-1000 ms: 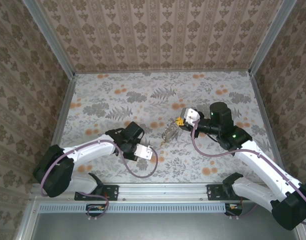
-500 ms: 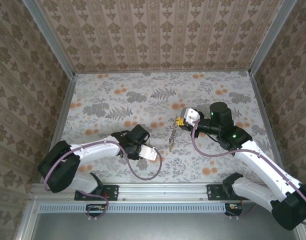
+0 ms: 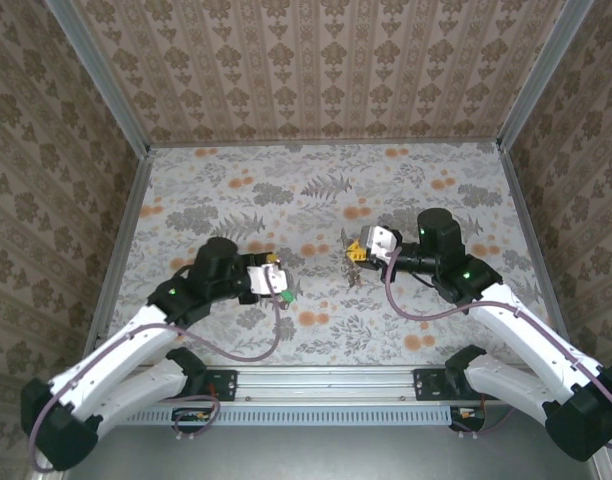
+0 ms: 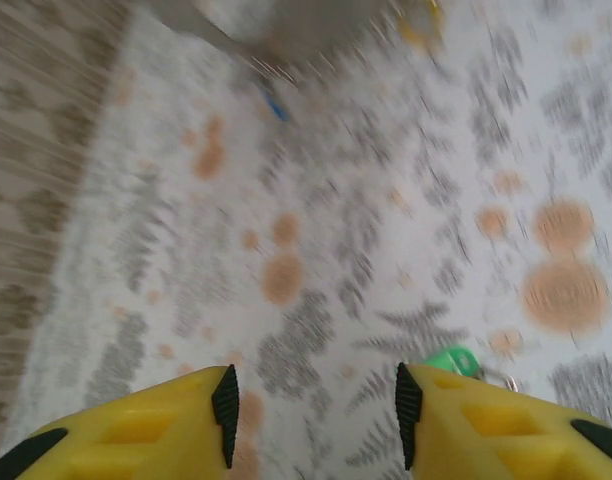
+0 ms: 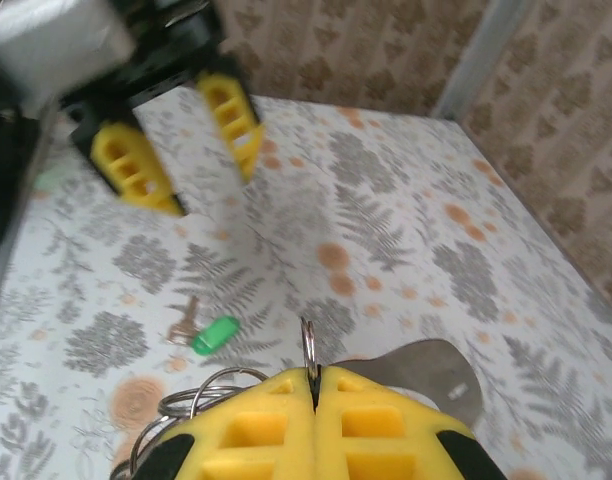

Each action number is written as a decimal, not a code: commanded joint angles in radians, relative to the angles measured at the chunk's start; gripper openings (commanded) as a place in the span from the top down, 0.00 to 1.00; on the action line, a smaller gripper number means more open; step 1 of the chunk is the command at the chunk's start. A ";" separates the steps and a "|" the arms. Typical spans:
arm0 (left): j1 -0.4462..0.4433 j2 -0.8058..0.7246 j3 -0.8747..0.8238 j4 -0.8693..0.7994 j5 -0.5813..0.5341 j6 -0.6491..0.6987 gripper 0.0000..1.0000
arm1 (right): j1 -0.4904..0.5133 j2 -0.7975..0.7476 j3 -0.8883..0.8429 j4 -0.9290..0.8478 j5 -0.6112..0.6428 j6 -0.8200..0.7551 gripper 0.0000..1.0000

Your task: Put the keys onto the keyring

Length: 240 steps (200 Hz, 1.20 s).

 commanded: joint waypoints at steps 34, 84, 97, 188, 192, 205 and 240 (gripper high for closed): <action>0.011 0.014 0.037 0.295 0.372 -0.315 0.54 | 0.052 -0.018 -0.027 0.202 -0.248 0.013 1.00; -0.017 0.080 0.095 0.373 0.464 -0.346 0.53 | 0.087 0.011 -0.017 0.238 -0.272 0.038 1.00; -0.021 0.095 0.114 0.365 0.487 -0.339 0.53 | 0.095 0.016 -0.018 0.243 -0.271 0.037 1.00; -0.084 0.189 0.152 0.357 0.490 -0.290 0.60 | 0.104 0.036 -0.044 0.318 -0.229 0.087 1.00; -0.087 0.190 0.149 0.360 0.487 -0.292 0.60 | 0.103 0.035 -0.045 0.319 -0.227 0.087 1.00; -0.092 0.185 0.143 0.363 0.481 -0.296 0.58 | 0.103 0.033 -0.046 0.315 -0.222 0.087 1.00; -0.095 0.159 0.134 0.345 0.460 -0.285 0.55 | 0.103 0.034 -0.045 0.310 -0.219 0.081 1.00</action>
